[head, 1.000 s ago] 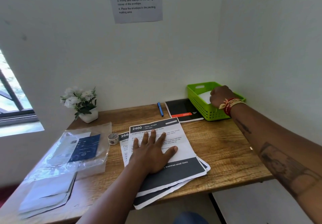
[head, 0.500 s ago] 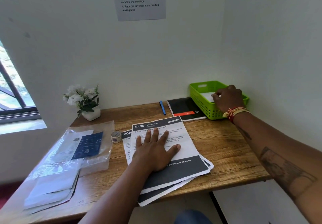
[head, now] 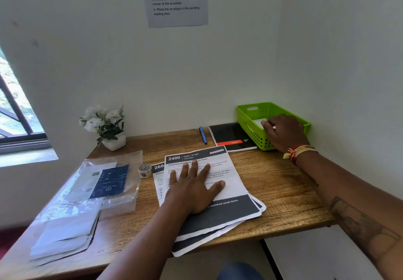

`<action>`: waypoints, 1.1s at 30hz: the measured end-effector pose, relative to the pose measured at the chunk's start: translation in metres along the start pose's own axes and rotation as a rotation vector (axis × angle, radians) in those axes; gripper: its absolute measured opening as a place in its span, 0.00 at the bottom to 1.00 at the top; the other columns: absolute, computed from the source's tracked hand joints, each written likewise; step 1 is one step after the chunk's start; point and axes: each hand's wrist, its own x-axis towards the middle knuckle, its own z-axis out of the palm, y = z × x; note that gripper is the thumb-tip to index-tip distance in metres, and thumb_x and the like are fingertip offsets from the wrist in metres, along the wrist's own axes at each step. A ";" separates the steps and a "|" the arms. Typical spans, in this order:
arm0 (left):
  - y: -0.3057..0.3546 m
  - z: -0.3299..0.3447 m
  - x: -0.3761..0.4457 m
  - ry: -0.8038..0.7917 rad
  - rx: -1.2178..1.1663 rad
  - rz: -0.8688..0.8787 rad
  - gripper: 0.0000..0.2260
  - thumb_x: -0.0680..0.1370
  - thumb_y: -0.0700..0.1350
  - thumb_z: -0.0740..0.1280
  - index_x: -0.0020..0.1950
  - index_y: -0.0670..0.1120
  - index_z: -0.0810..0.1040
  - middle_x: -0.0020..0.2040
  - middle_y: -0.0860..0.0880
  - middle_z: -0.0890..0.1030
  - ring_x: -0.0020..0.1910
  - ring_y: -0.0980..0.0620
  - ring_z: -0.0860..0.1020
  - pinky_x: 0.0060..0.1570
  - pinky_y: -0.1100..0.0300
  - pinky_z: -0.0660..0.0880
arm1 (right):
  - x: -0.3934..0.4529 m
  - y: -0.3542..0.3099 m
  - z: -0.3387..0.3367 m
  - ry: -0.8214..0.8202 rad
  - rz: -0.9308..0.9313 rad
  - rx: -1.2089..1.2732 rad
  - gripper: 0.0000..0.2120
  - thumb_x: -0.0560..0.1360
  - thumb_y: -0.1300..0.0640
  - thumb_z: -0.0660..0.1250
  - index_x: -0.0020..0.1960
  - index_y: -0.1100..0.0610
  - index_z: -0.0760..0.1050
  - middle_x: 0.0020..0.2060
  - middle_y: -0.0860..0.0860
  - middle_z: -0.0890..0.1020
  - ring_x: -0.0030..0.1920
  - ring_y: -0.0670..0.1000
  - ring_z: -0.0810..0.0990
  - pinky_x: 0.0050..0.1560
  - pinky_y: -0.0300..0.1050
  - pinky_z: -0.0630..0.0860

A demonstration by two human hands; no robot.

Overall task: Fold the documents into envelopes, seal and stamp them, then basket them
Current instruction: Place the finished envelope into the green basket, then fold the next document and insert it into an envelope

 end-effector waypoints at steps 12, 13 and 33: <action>0.000 0.000 0.001 0.004 -0.010 -0.003 0.39 0.77 0.77 0.43 0.84 0.61 0.43 0.85 0.50 0.41 0.83 0.45 0.39 0.79 0.37 0.38 | -0.015 0.012 -0.009 0.118 0.021 -0.057 0.16 0.77 0.47 0.58 0.48 0.52 0.83 0.47 0.54 0.83 0.52 0.60 0.79 0.57 0.54 0.71; 0.000 0.000 0.000 0.005 -0.011 -0.005 0.38 0.77 0.77 0.43 0.84 0.61 0.43 0.85 0.50 0.41 0.83 0.46 0.39 0.79 0.37 0.38 | -0.018 0.002 -0.011 0.159 -0.034 -0.009 0.15 0.77 0.48 0.59 0.49 0.52 0.83 0.46 0.53 0.83 0.51 0.60 0.78 0.55 0.54 0.71; 0.000 0.001 -0.003 0.096 -0.116 0.007 0.36 0.79 0.73 0.50 0.84 0.58 0.52 0.85 0.49 0.46 0.84 0.47 0.44 0.80 0.40 0.41 | -0.019 -0.139 0.052 -0.513 -0.260 0.149 0.27 0.77 0.44 0.67 0.74 0.48 0.69 0.62 0.55 0.77 0.63 0.58 0.74 0.64 0.54 0.71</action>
